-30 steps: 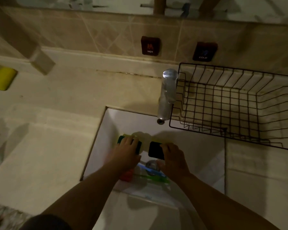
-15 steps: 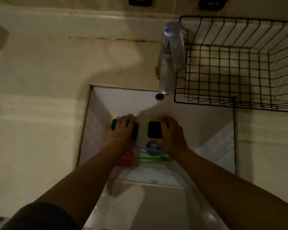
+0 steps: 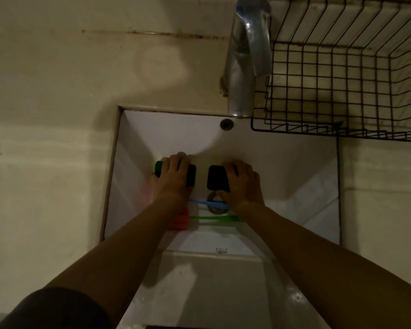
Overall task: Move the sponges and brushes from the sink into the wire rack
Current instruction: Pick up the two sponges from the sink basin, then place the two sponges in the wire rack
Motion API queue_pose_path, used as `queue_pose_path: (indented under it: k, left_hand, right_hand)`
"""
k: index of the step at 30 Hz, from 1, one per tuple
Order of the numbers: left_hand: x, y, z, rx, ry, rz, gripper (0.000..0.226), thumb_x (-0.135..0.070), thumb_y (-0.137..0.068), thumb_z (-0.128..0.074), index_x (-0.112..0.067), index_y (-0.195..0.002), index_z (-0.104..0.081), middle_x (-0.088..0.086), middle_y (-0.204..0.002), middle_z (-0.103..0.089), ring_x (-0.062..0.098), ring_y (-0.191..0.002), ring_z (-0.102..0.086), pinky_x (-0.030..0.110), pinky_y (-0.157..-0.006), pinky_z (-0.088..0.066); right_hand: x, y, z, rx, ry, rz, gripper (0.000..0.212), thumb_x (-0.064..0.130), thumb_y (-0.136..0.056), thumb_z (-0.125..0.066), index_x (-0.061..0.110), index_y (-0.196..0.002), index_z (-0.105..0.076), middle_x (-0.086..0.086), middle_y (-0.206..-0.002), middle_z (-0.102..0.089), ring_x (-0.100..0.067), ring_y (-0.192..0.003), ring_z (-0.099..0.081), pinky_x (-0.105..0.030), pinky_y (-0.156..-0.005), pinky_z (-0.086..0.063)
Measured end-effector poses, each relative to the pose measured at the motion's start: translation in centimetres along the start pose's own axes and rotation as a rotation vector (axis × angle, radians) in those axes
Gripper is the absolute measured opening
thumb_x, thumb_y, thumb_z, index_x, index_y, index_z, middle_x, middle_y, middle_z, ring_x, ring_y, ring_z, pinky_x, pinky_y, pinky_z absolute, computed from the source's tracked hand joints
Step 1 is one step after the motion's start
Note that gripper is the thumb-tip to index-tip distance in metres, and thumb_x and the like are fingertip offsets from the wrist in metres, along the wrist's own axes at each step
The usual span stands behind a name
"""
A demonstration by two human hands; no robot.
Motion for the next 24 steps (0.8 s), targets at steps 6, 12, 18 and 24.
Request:
queue_pose_path:
  k: [6,12,18,24]
  left_hand:
    - [0.4,-0.9,1.8,0.032,0.039,0.058,0.071,-0.033,-0.080,-0.066,-0.028,-0.142,-0.032,0.001,-0.141,-0.037,0.027,-0.132,-0.031,0.054,-0.094,-0.037]
    - [-1.6,1.0,4.3,-0.026,0.044,-0.108,0.080,-0.035,-0.077,-0.073,-0.024,-0.145,-0.031,0.002,-0.148,-0.035,0.026,-0.138,-0.027,0.059,-0.096,-0.038]
    - [-3.2,2.8,6.6,-0.081,0.059,-0.184,0.075,-0.049,-0.077,-0.069,-0.023,-0.139,-0.035,0.002,-0.142,-0.046,0.026,-0.128,-0.041,0.055,-0.095,-0.043]
    - [-4.5,4.2,8.6,-0.120,0.045,-0.262,0.066,-0.057,-0.076,-0.062,-0.029,-0.130,-0.038,-0.001,-0.134,-0.049,0.023,-0.121,-0.044,0.052,-0.097,-0.043]
  right_hand:
    - [0.0,1.1,1.5,-0.027,-0.098,-0.012,0.080,0.043,-0.079,-0.072,0.014,-0.145,-0.035,-0.013,-0.142,-0.039,-0.033,-0.127,-0.035,-0.044,-0.103,-0.035]
    - [0.7,2.7,4.8,-0.071,-0.075,0.034,0.081,0.045,-0.078,-0.072,0.010,-0.143,-0.038,-0.017,-0.136,-0.046,-0.037,-0.123,-0.040,-0.045,-0.094,-0.040]
    - [1.5,4.2,7.8,-0.095,-0.054,0.094,0.078,0.040,-0.075,-0.075,0.008,-0.140,-0.044,-0.021,-0.129,-0.053,-0.040,-0.115,-0.049,-0.047,-0.087,-0.047]
    - [1.9,5.5,9.8,-0.132,-0.030,0.120,0.075,0.041,-0.078,-0.069,0.010,-0.141,-0.043,-0.018,-0.131,-0.052,-0.036,-0.118,-0.047,-0.046,-0.090,-0.046]
Point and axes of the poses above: each hand's wrist, its own y-axis away from the middle knuckle, its own z-axis out of the back of the hand, x = y × z, the point moved 7 cm from there along -y, towards the middle knuckle
